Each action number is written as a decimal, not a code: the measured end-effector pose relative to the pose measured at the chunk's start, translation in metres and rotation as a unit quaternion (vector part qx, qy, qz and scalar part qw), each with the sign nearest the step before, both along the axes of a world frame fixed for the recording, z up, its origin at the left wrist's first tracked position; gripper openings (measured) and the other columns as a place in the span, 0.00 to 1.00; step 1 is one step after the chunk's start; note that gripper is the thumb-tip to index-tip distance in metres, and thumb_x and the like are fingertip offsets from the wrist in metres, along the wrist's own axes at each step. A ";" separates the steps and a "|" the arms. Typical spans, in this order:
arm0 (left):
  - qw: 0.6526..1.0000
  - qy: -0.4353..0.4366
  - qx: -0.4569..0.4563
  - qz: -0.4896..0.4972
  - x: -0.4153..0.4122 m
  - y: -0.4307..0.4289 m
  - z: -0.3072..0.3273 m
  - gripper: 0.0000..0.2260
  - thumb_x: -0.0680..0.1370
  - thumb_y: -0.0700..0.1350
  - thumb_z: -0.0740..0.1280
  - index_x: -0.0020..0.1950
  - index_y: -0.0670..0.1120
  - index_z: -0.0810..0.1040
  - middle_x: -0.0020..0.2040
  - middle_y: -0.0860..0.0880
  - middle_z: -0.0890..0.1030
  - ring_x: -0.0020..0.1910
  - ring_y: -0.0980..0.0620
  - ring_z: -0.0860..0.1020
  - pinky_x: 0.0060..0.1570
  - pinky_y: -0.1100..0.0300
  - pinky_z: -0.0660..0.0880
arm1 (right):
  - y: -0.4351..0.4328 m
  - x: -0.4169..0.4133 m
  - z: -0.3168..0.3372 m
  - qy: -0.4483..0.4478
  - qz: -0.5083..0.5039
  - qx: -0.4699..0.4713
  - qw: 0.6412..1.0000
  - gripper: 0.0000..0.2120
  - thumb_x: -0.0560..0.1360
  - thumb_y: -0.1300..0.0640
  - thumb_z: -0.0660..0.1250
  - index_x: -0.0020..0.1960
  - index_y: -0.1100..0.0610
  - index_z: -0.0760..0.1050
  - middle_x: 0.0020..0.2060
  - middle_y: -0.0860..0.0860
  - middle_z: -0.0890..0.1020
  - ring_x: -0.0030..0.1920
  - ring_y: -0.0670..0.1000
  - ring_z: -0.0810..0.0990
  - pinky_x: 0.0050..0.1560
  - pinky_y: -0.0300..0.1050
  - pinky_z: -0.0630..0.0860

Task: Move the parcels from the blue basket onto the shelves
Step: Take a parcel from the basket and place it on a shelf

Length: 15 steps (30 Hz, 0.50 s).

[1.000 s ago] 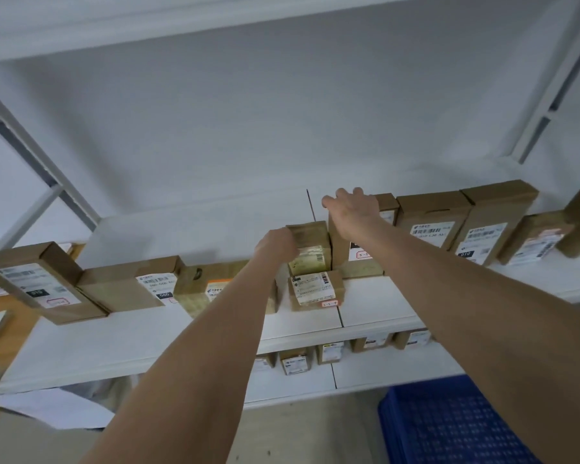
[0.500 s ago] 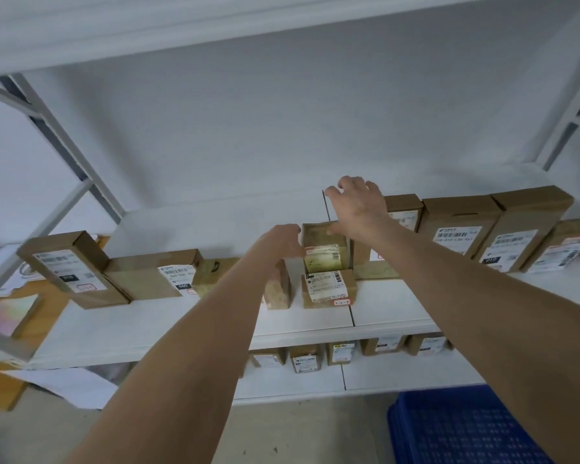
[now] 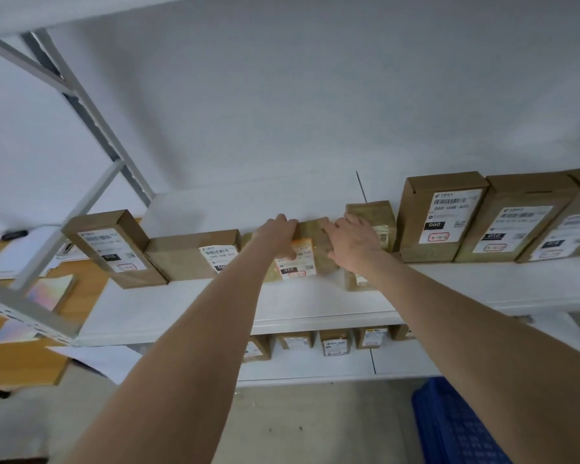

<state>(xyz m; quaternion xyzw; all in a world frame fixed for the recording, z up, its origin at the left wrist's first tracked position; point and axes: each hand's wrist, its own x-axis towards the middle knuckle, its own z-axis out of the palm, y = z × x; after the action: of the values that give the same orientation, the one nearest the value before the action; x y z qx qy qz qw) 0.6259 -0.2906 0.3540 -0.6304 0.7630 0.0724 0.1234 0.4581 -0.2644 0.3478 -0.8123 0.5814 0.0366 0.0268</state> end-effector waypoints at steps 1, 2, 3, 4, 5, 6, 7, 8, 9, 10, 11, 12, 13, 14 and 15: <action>1.000 -0.008 0.001 -0.006 0.002 -0.002 0.000 0.29 0.71 0.46 0.72 0.69 0.45 0.65 0.60 0.44 0.70 0.58 0.44 0.73 0.48 0.52 0.75 | -0.001 0.003 -0.001 0.002 -0.006 0.009 1.000 0.30 0.78 0.49 0.63 0.76 0.53 0.56 0.69 0.53 0.70 0.74 0.57 0.59 0.73 0.54 0.57; 1.000 -0.017 0.002 -0.010 0.004 -0.003 -0.001 0.29 0.71 0.46 0.72 0.69 0.46 0.65 0.60 0.44 0.70 0.58 0.44 0.73 0.45 0.53 0.74 | -0.002 0.006 -0.003 0.008 -0.010 0.023 1.000 0.29 0.79 0.50 0.62 0.76 0.52 0.56 0.70 0.52 0.70 0.75 0.58 0.57 0.74 0.54 0.56; 1.000 -0.022 0.003 -0.012 0.006 -0.003 -0.004 0.28 0.71 0.46 0.72 0.69 0.46 0.65 0.60 0.44 0.70 0.57 0.44 0.74 0.44 0.53 0.73 | -0.003 0.009 -0.006 0.015 -0.014 0.036 0.999 0.30 0.79 0.51 0.62 0.77 0.52 0.55 0.70 0.51 0.69 0.75 0.58 0.55 0.74 0.55 0.55; 1.000 -0.022 0.004 -0.013 0.008 -0.003 -0.006 0.29 0.72 0.47 0.71 0.69 0.46 0.65 0.60 0.45 0.70 0.57 0.45 0.74 0.43 0.53 0.73 | -0.002 0.011 -0.009 0.023 -0.020 0.045 0.999 0.31 0.79 0.52 0.62 0.78 0.52 0.54 0.71 0.51 0.69 0.76 0.58 0.54 0.75 0.56 0.54; 1.000 -0.019 0.006 -0.014 0.009 -0.003 -0.008 0.29 0.72 0.47 0.71 0.70 0.46 0.64 0.60 0.45 0.70 0.56 0.45 0.74 0.43 0.53 0.73 | -0.001 0.012 -0.011 0.028 -0.024 0.049 0.998 0.31 0.79 0.53 0.61 0.78 0.52 0.52 0.71 0.50 0.69 0.76 0.58 0.54 0.75 0.56 0.54; 1.000 -0.014 0.008 -0.015 0.010 -0.004 -0.009 0.29 0.72 0.46 0.71 0.70 0.46 0.64 0.60 0.45 0.70 0.56 0.44 0.75 0.43 0.53 0.74 | 0.000 0.012 -0.012 0.029 -0.026 0.047 0.998 0.31 0.79 0.54 0.61 0.78 0.52 0.52 0.70 0.51 0.69 0.76 0.58 0.54 0.74 0.56 0.54; 1.000 -0.010 0.007 -0.016 0.011 -0.005 -0.010 0.29 0.73 0.46 0.70 0.71 0.46 0.63 0.60 0.44 0.70 0.56 0.44 0.75 0.43 0.53 0.73 | 0.001 0.011 -0.012 0.026 -0.026 0.039 0.999 0.31 0.78 0.55 0.61 0.78 0.53 0.54 0.70 0.51 0.69 0.75 0.58 0.55 0.74 0.55 0.55; 1.000 -0.009 0.006 -0.018 0.011 -0.005 -0.009 0.29 0.73 0.46 0.70 0.71 0.46 0.63 0.60 0.44 0.70 0.56 0.44 0.75 0.43 0.53 0.73 | 0.002 0.010 -0.012 0.020 -0.026 0.029 0.999 0.30 0.78 0.57 0.62 0.77 0.53 0.56 0.70 0.52 0.69 0.75 0.57 0.55 0.74 0.55 0.55; 1.000 -0.010 0.005 -0.020 0.011 -0.005 -0.008 0.30 0.73 0.46 0.70 0.71 0.46 0.62 0.61 0.44 0.70 0.56 0.44 0.75 0.43 0.53 0.72 | 0.004 0.009 -0.010 0.010 -0.028 0.019 0.999 0.29 0.77 0.59 0.62 0.76 0.53 0.59 0.70 0.52 0.69 0.75 0.57 0.57 0.74 0.54 0.57; 1.000 -0.014 0.008 -0.021 0.011 -0.005 -0.008 0.32 0.73 0.47 0.71 0.72 0.46 0.61 0.62 0.45 0.70 0.57 0.44 0.75 0.43 0.53 0.73 | 0.005 0.007 -0.008 -0.002 -0.034 0.013 0.999 0.28 0.77 0.62 0.61 0.75 0.54 0.61 0.69 0.53 0.69 0.74 0.56 0.58 0.73 0.53 0.59; 0.999 -0.019 0.015 -0.023 0.010 -0.004 -0.006 0.35 0.72 0.47 0.72 0.74 0.46 0.59 0.63 0.45 0.70 0.60 0.44 0.74 0.45 0.52 0.74 | 0.006 0.005 -0.005 -0.015 -0.041 0.011 0.999 0.27 0.76 0.63 0.61 0.74 0.54 0.63 0.69 0.53 0.69 0.73 0.56 0.59 0.72 0.53 0.61; 0.999 -0.022 0.024 -0.021 0.010 -0.004 -0.006 0.38 0.71 0.47 0.73 0.76 0.46 0.56 0.66 0.45 0.69 0.62 0.44 0.73 0.49 0.50 0.74 | 0.008 0.003 -0.001 -0.030 -0.046 0.010 0.998 0.26 0.76 0.65 0.60 0.73 0.55 0.63 0.69 0.54 0.68 0.73 0.55 0.60 0.70 0.53 0.64; 0.999 -0.023 0.031 -0.020 0.009 -0.002 -0.005 0.40 0.71 0.46 0.74 0.77 0.46 0.54 0.68 0.45 0.67 0.64 0.44 0.72 0.51 0.49 0.74 | 0.009 0.000 0.002 -0.049 -0.051 0.008 0.997 0.27 0.76 0.66 0.60 0.73 0.55 0.64 0.69 0.54 0.67 0.72 0.55 0.60 0.69 0.52 0.66; 0.999 -0.023 0.033 -0.021 0.006 -0.001 -0.003 0.41 0.70 0.45 0.74 0.77 0.46 0.54 0.68 0.45 0.66 0.65 0.43 0.71 0.52 0.49 0.74 | 0.011 -0.004 0.007 -0.071 -0.059 0.009 0.996 0.28 0.75 0.68 0.59 0.74 0.55 0.63 0.70 0.54 0.67 0.72 0.54 0.61 0.67 0.52 0.68; 0.999 -0.022 0.032 -0.027 0.002 0.000 0.000 0.38 0.70 0.44 0.73 0.75 0.45 0.57 0.68 0.44 0.66 0.64 0.43 0.71 0.51 0.49 0.73 | 0.013 -0.009 0.012 -0.098 -0.075 0.014 0.992 0.29 0.75 0.70 0.59 0.74 0.54 0.63 0.71 0.53 0.66 0.72 0.55 0.62 0.66 0.52 0.69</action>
<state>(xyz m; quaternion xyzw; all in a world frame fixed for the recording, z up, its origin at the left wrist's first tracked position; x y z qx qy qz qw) 0.6284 -0.2906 0.3539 -0.6067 0.7741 0.0799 0.1620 0.4490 -0.2509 0.3601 -0.7657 0.6347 -0.0372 0.0971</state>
